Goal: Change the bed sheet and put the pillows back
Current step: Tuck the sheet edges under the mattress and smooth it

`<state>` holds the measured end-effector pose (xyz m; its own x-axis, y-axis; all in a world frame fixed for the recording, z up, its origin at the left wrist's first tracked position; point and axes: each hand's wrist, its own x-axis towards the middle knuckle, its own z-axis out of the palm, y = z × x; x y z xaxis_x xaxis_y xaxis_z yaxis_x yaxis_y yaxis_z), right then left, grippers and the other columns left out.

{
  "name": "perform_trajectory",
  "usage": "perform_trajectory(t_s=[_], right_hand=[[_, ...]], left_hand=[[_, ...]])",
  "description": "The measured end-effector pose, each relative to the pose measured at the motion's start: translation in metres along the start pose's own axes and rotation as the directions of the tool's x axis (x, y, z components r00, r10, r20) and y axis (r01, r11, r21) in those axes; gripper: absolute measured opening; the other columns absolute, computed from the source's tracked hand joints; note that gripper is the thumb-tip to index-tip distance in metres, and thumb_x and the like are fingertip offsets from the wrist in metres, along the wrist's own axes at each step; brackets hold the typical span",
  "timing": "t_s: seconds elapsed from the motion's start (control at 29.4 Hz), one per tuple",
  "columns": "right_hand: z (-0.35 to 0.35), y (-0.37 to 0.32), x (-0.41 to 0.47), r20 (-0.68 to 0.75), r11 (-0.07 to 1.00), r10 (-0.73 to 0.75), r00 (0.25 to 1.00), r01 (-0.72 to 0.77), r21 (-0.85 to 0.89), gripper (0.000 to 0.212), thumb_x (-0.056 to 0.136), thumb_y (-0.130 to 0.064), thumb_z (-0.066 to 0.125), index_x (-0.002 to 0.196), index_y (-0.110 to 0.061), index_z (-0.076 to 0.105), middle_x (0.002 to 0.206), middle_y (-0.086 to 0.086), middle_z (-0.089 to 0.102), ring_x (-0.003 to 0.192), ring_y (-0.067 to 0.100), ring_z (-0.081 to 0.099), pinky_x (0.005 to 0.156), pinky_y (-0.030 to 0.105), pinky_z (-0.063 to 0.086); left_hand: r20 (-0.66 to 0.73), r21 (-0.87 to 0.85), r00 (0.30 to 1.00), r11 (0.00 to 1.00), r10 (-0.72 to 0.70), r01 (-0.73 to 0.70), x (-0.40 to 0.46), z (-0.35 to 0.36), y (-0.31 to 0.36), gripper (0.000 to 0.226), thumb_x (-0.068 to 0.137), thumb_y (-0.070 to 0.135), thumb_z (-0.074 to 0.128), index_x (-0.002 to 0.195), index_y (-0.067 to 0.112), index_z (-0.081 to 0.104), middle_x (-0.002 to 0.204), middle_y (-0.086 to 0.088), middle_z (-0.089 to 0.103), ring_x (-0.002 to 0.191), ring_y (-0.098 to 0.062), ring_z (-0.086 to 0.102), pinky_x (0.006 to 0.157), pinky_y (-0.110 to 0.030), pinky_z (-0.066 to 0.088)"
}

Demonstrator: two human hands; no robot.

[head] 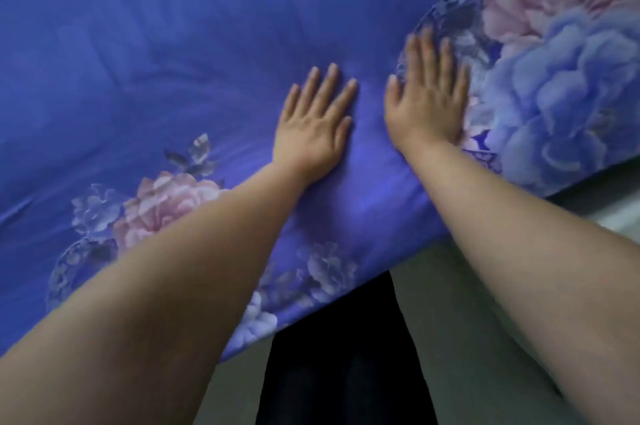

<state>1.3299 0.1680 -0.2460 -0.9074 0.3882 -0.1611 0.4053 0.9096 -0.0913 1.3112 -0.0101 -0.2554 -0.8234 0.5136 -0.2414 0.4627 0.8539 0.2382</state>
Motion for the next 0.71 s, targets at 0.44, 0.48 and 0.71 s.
perform_trajectory(t_s=[0.44,0.48,0.71], right_hand=[[-0.046,-0.023,0.007,0.043,0.931,-0.276,0.96,0.256,0.26,0.058,0.094,-0.042,0.045,0.148,-0.025,0.032,0.157,0.002,0.024,0.145,0.028,0.018,0.115,0.053,0.015],[-0.041,-0.027,0.025,0.193,0.926,-0.354,0.915,0.314,0.21,0.063,0.094,-0.052,0.04,0.15,-0.031,0.02,0.16,-0.004,0.011,0.148,0.024,0.005,0.117,0.054,0.004],[-0.031,0.127,0.056,-0.082,0.935,0.348,0.934,-0.34,0.101,0.065,0.094,-0.052,0.028,0.152,-0.025,0.014,0.16,-0.005,0.01,0.147,0.018,0.006,0.117,0.043,-0.001]], left_hand=[[-0.096,-0.178,0.924,0.92,-0.37,0.349,0.018,-0.049,-0.015,0.054,0.098,0.033,0.038,0.149,0.016,0.028,0.157,-0.008,0.019,0.146,-0.028,0.015,0.118,-0.046,0.014],[-0.045,-0.147,0.904,0.898,-0.425,0.415,0.033,-0.047,-0.017,0.056,0.099,0.037,0.036,0.151,0.021,0.021,0.16,-0.005,0.011,0.147,-0.027,0.007,0.118,-0.047,0.009],[0.063,-0.052,0.981,0.982,0.183,-0.179,0.062,0.008,0.129,0.053,0.097,0.046,0.025,0.149,0.039,0.018,0.16,0.002,0.008,0.147,-0.024,0.005,0.117,-0.043,0.006]])
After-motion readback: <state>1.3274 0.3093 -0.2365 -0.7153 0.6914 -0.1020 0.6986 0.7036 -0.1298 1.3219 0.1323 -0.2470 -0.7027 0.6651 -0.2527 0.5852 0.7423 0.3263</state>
